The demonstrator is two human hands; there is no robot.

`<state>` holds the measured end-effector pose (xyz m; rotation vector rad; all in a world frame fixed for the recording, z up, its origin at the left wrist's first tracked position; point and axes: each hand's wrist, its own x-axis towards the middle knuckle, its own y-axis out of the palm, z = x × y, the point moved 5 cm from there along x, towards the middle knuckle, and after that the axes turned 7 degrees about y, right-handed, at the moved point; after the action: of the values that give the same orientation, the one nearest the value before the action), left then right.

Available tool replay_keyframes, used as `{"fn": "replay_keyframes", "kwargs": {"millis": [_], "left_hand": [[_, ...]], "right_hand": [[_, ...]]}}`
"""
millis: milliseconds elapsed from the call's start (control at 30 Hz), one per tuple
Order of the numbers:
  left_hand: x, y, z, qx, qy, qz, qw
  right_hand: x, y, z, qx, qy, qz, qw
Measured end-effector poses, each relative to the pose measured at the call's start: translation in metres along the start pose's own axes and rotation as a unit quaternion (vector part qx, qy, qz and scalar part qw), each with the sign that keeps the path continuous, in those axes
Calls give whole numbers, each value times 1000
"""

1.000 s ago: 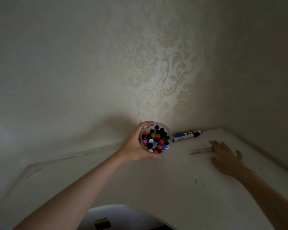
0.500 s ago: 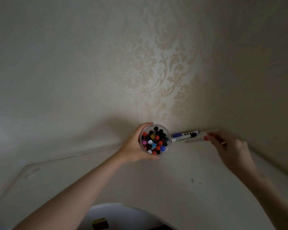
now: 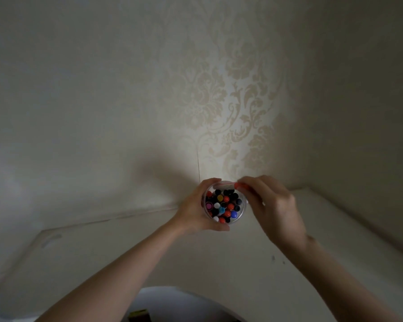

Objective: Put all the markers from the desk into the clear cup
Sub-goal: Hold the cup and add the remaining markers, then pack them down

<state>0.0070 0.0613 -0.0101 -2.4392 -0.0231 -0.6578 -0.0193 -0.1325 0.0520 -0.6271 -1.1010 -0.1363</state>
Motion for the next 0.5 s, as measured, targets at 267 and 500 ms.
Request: {"fn": "replay_keyframes", "kwargs": {"millis": [267,500], "left_hand": [[1,2,-4,-14,3,17,1000],[5,-2,-1,-36,-14,-2,999]], "right_hand": [[16,35,6,-132,8,-30,991],[-3,57,-11,-162,-2,1,987]]}}
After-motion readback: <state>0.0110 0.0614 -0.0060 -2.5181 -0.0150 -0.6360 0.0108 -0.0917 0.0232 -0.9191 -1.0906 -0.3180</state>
